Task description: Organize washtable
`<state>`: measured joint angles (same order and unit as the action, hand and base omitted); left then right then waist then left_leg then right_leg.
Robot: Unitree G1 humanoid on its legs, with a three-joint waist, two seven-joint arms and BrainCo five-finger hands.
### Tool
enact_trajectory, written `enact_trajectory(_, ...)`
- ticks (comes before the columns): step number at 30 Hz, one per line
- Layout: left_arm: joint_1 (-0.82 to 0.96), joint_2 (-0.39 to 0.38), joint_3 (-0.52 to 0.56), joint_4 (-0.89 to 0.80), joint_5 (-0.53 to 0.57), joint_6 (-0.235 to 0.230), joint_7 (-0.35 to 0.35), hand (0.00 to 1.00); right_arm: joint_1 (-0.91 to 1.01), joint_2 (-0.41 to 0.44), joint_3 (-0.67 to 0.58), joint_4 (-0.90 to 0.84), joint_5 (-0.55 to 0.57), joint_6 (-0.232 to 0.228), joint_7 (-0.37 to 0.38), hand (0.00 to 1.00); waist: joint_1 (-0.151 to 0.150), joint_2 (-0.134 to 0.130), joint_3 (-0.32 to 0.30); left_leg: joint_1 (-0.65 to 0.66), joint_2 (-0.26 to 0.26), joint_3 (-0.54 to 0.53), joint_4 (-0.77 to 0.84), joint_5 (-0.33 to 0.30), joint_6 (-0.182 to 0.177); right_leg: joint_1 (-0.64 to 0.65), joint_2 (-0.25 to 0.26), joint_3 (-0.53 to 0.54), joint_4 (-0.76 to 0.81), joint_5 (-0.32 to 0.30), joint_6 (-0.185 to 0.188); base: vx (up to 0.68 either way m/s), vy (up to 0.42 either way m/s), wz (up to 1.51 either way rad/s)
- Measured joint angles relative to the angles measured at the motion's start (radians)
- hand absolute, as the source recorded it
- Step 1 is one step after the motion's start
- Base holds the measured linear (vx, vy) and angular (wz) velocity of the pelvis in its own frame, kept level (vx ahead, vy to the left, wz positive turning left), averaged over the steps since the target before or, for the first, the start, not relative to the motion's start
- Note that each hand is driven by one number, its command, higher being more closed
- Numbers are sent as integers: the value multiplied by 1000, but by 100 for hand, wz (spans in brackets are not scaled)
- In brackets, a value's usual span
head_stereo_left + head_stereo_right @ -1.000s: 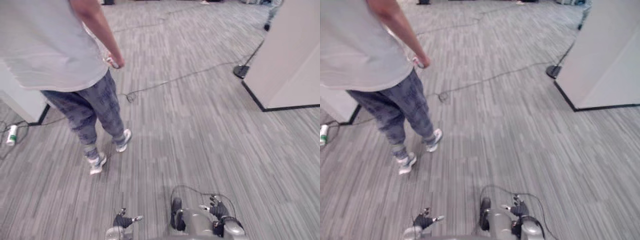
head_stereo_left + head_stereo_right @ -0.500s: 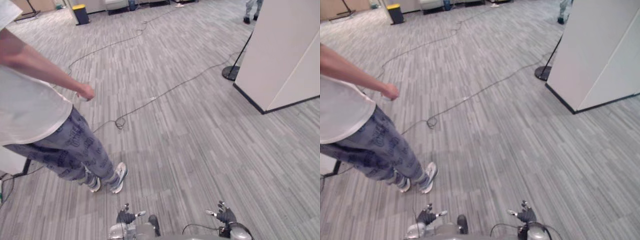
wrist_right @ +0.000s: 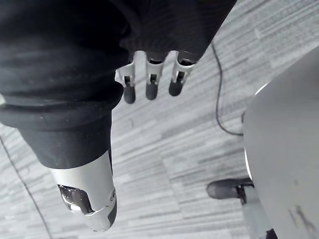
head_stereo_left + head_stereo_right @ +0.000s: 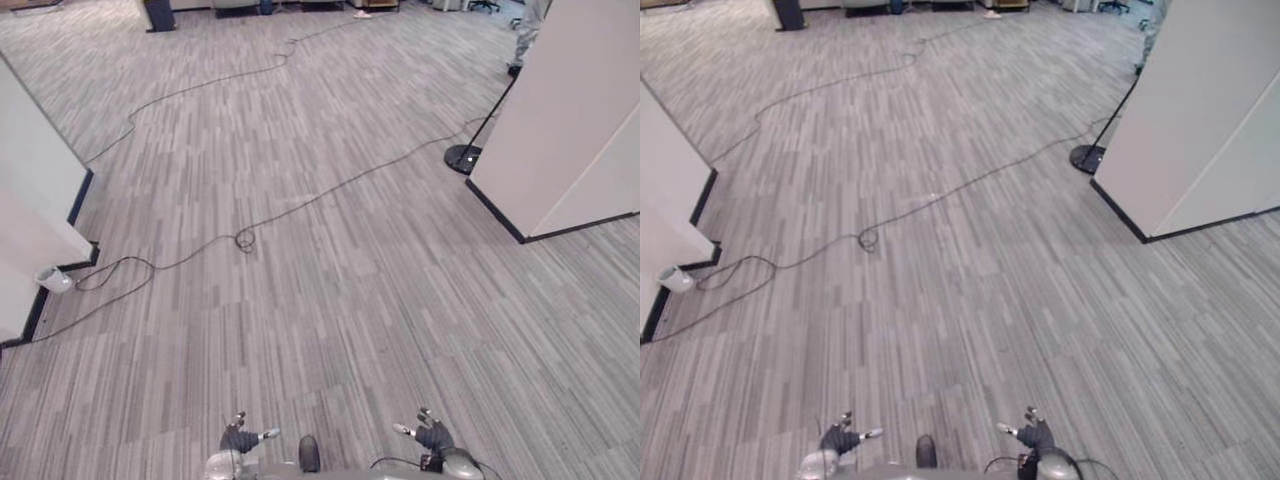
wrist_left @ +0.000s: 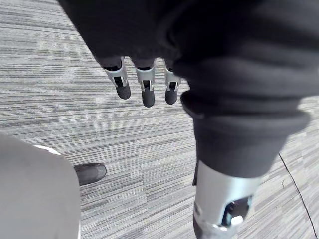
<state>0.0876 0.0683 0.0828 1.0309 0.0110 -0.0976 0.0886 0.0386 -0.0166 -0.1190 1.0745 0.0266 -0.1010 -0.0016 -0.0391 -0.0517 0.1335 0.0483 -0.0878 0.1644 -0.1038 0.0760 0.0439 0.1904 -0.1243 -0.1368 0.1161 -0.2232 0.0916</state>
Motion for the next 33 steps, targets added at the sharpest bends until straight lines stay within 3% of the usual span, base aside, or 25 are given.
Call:
enact_trajectory(8,-15,12,-6,15,0,-2,-2,0,-5,14,-78,28,12,1,-17,0,3,-16,5,2,-21,7,0,-2,26,18,-19,-26,-17,18,16,94,-27,4)
enact_trajectory(11,-23,17,-11,21,0,-3,-2,0,-10,12,-110,42,12,2,-19,0,19,-14,6,-3,-18,30,0,-40,33,4,-22,-26,-6,22,21,42,-55,-26)
enact_trajectory(14,-28,12,-41,21,0,-2,-2,0,-9,4,-121,21,12,2,-18,0,21,20,11,-13,10,49,0,-63,35,-117,-25,-32,206,21,23,26,-6,-25)
enact_trajectory(16,-30,21,-53,20,0,-2,-3,0,-4,2,-120,-1,12,1,-17,0,18,9,19,21,13,42,1,-75,45,-191,-39,-44,403,27,16,118,41,1)
enact_trajectory(17,-34,27,-55,23,1,1,-3,0,-3,8,-121,-2,12,0,-17,0,12,11,22,37,16,32,6,-84,50,-247,-48,-53,495,-23,-20,246,56,4)
enact_trajectory(18,-37,30,-59,27,1,2,-3,0,-6,8,-112,-2,12,0,-16,0,14,4,19,47,29,29,7,-95,48,-292,-40,-65,515,-71,-34,213,45,3)
enact_trajectory(21,-52,35,-71,47,1,3,-2,0,-15,1,-106,-5,12,-1,-16,0,10,19,25,78,79,24,8,-119,31,-392,19,-105,455,-86,-45,249,26,3)
enact_trajectory(23,-50,36,-71,51,2,3,-2,0,-14,-3,-94,-22,12,-4,-17,0,-1,22,26,107,105,18,9,-137,3,-437,58,-105,341,-42,-34,279,-16,23)
enact_trajectory(24,-55,34,-71,60,4,3,-2,0,-10,-4,-95,-26,12,-4,-18,0,-2,15,24,121,104,1,9,-151,-19,-450,64,-83,228,33,-27,269,-51,37)
enact_trajectory(26,-55,25,-70,61,6,4,-2,0,-8,-6,-101,-30,12,-4,-17,0,-5,13,23,152,97,-33,10,-182,-55,-473,56,-33,183,95,-40,453,-121,59)
enact_trajectory(29,-48,21,-37,59,22,3,-2,0,-6,-7,-109,-31,11,1,-15,0,-3,-2,11,146,108,-82,151,-297,-99,-467,35,-34,232,150,-83,526,-216,70)
enact_trajectory(31,-45,6,-2,52,23,-1,-3,0,-9,-19,-129,-29,11,1,-16,0,2,24,5,-17,169,-75,523,-352,-157,-426,49,-80,254,84,-99,467,-273,52)
enact_trajectory(32,-47,-5,12,43,23,-1,-3,0,-11,-23,-129,-31,11,2,-16,0,4,41,14,-74,197,-65,651,-355,-165,-402,65,-83,242,76,-108,461,-261,15)
enact_trajectory(33,-47,-29,49,31,20,-3,-2,0,-11,-35,-130,-31,13,3,-17,0,15,71,29,-146,267,-16,852,-358,-160,-341,102,-93,207,68,-120,491,-199,-12)
